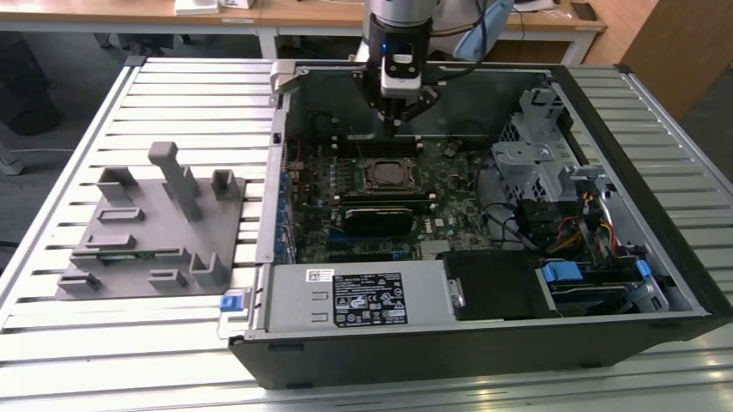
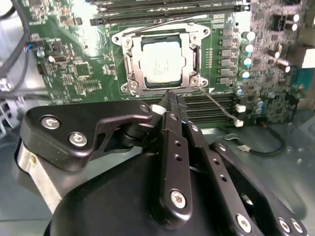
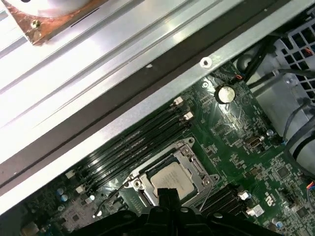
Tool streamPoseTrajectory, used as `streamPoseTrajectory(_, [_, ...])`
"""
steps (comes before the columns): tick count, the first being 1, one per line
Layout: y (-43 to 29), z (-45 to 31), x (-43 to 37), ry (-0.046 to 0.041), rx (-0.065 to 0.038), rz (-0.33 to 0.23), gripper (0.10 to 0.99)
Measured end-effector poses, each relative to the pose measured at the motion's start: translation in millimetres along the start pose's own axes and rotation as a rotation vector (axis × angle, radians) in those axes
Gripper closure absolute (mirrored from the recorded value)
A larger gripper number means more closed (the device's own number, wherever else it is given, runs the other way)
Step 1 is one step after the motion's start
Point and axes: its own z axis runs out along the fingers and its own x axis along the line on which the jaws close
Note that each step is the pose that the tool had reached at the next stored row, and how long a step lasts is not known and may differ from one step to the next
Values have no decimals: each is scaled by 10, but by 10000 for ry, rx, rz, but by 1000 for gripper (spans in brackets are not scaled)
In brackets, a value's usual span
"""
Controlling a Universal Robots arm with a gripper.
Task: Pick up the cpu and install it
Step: 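Install the first cpu locking lever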
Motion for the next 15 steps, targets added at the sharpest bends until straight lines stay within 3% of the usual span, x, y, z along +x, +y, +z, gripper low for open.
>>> streamPoseTrajectory(15, [0, 20, 1, -19, -94, -2711, 965])
